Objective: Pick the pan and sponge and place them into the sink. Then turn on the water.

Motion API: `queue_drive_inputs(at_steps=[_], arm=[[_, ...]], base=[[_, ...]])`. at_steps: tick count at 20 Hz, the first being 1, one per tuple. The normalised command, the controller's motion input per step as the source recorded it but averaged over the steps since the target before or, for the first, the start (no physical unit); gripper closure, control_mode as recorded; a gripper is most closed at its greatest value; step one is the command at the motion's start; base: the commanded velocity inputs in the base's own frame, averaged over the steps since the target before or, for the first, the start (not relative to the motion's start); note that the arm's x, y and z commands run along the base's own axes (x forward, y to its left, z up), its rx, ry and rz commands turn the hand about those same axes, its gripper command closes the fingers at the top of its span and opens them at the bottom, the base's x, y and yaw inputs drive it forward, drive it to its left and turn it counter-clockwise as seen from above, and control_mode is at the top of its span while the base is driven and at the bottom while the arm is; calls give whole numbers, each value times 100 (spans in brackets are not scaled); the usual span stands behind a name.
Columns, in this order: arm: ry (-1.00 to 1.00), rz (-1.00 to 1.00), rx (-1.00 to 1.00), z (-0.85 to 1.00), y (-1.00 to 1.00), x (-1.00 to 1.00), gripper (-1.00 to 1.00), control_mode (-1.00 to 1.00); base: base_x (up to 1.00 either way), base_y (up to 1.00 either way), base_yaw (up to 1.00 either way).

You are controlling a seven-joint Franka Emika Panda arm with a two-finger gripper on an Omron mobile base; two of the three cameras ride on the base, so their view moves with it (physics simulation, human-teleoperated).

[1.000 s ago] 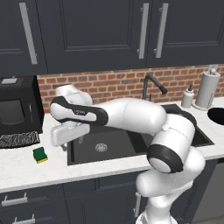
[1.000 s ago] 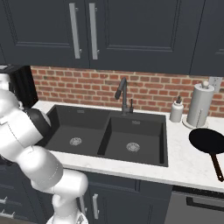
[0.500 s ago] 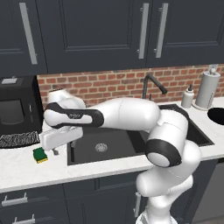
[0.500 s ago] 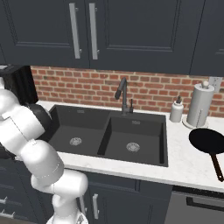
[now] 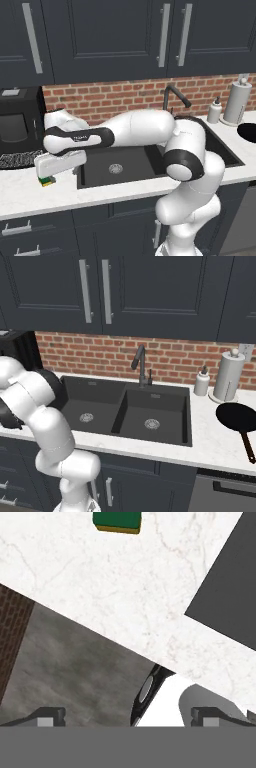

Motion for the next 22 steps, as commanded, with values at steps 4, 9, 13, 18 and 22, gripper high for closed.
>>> queue_drive_inputs(at_steps=[4,9,13,18,22], arm=[[0,-3,-12,-8,18,7,-100,-100],[0,-3,-9,-16,24,14,-100,-100],[0,-1,-2,-11,19,10,-100,-100],[0,0,0,-5,6,11,-100,-100],[0,0,0,-7,7,16,-100,-100]], base=[[0,0,0],[0,0,0],[0,0,0],[0,0,0],[0,0,0]])
